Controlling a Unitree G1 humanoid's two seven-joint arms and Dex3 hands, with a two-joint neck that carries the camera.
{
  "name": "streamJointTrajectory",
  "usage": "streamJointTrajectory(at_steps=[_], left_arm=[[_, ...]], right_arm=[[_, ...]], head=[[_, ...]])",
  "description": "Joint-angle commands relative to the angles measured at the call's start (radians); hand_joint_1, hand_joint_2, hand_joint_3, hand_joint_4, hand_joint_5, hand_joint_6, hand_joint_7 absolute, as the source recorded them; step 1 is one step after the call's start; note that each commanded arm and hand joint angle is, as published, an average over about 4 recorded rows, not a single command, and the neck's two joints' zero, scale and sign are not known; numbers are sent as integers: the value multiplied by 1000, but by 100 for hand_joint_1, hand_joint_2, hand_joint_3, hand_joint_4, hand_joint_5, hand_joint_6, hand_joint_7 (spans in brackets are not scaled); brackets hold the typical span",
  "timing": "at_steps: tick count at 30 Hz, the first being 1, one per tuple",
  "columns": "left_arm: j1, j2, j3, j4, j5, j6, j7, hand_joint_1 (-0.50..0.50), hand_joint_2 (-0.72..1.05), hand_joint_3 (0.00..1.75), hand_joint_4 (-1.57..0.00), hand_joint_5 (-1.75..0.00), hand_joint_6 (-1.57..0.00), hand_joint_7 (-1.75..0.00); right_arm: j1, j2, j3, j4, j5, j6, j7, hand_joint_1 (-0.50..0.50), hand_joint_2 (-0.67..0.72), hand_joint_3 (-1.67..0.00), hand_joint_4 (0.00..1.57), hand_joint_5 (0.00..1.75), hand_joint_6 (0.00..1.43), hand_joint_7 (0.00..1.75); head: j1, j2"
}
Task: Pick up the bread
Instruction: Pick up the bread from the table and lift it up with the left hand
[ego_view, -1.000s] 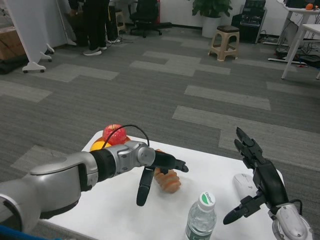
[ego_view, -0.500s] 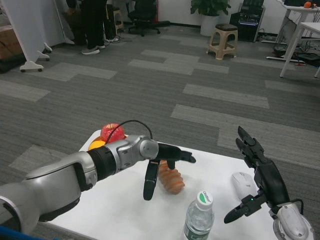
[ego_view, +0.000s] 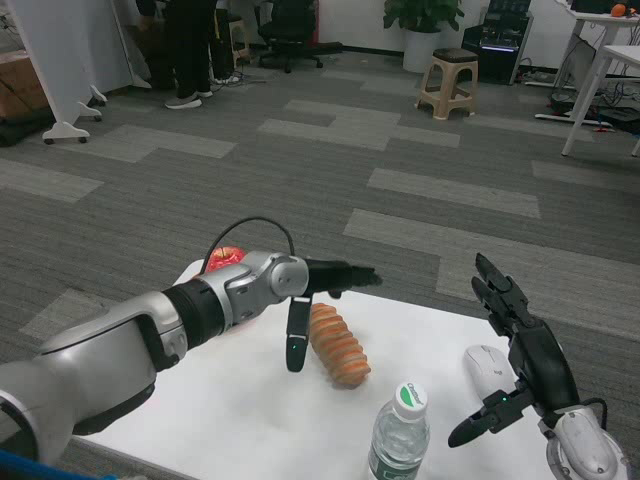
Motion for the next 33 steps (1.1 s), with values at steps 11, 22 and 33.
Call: streamJointTrajectory(at_steps=[11, 22, 33], left_arm=[[-303, -68, -613, 276, -108, -43, 344, 50, -19, 9, 0, -123, 0, -28], [-329, -132, -969, 364, -339, -80, 422, 50, -19, 9, 0, -103, 0, -28], [-282, -170, -1191, 436, -562, -147, 438, 50, -10, 9, 0, -103, -10, -28]], right_arm=[[-24, -4, 14, 22, 7, -2, 3, -33, 17, 0, 0, 0, 0, 0], [-34, 1, 18, 34, 7, -2, 3, -33, 19, 0, 0, 0, 0, 0], [-33, 3, 19, 31, 7, -2, 3, -33, 22, 0, 0, 0, 0, 0]], head=[[-10, -4], [-9, -1], [-8, 0]])
